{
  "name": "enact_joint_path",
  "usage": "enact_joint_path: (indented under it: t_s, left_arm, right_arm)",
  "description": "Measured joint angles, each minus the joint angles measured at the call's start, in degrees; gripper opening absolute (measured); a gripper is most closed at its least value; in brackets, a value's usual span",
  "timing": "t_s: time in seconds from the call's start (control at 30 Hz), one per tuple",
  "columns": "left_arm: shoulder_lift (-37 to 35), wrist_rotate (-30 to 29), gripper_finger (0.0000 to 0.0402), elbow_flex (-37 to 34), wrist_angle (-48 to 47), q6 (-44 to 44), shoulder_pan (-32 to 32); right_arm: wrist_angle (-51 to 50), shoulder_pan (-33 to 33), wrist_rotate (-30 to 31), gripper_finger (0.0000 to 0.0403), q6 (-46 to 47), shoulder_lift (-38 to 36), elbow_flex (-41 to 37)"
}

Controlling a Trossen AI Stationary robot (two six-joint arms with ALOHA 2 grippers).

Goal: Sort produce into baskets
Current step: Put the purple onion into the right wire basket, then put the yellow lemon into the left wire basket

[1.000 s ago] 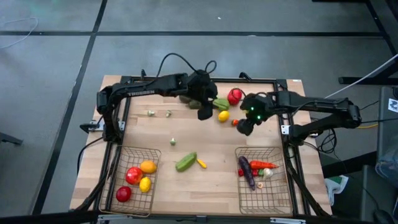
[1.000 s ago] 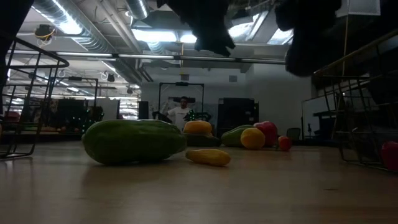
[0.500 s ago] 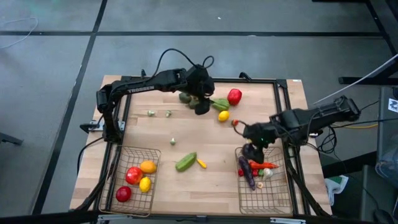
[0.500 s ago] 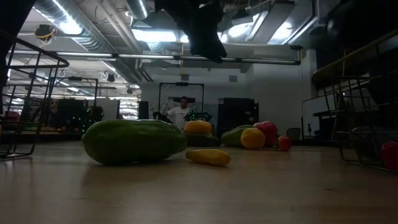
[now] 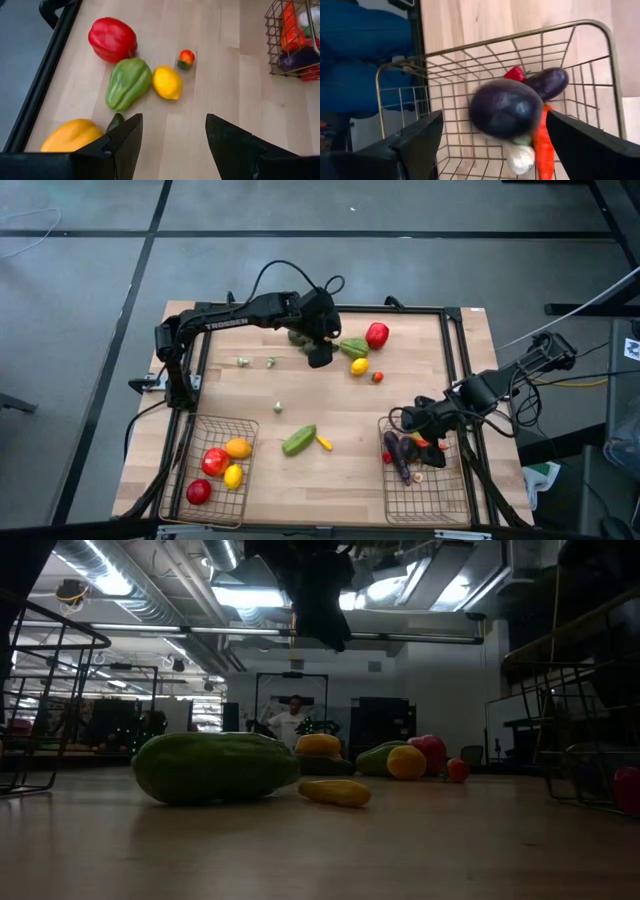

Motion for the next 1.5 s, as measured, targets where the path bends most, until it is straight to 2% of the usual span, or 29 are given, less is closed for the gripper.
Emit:
enact_joint_path:
  t_s: [0.3,0.6,0.8,1.03,1.2,1.33,1.5]
  left_arm:
    - [0.0,0.01,0.0214,0.0,0.13,-0.04,-1.49]
    - [0.33,0.01,0.0214,0.0,0.93,-0.81,-4.15]
    - [2.96,-0.65,0.0214,0.0,3.46,-6.04,-5.44]
    - [8.4,-5.46,0.0214,-0.02,12.31,-14.28,-6.42]
    - [11.58,-8.63,0.0214,-0.02,17.97,-23.23,-6.23]
    - [13.95,-13.59,0.0214,-0.02,18.08,-27.41,-6.19]
    - [17.6,-14.35,0.0214,-0.02,18.74,-30.25,-6.2]
  right_arm:
    - [0.0,0.16,0.19,0.0351,-0.09,0.0,0.0]
    - [0.0,0.16,3.96,0.0351,-0.35,0.0,0.0]
    - [0.05,0.16,3.96,0.0351,-0.35,-0.01,0.0]
    - [0.63,0.16,3.98,0.0351,-0.33,-0.02,0.0]
    - [1.79,0.16,4.15,0.0351,-0.33,-0.02,0.0]
    - [2.32,0.16,4.2,0.0351,-0.54,-0.02,0.0]
    - [2.56,0.16,4.15,0.0351,-0.59,-0.02,0.0]
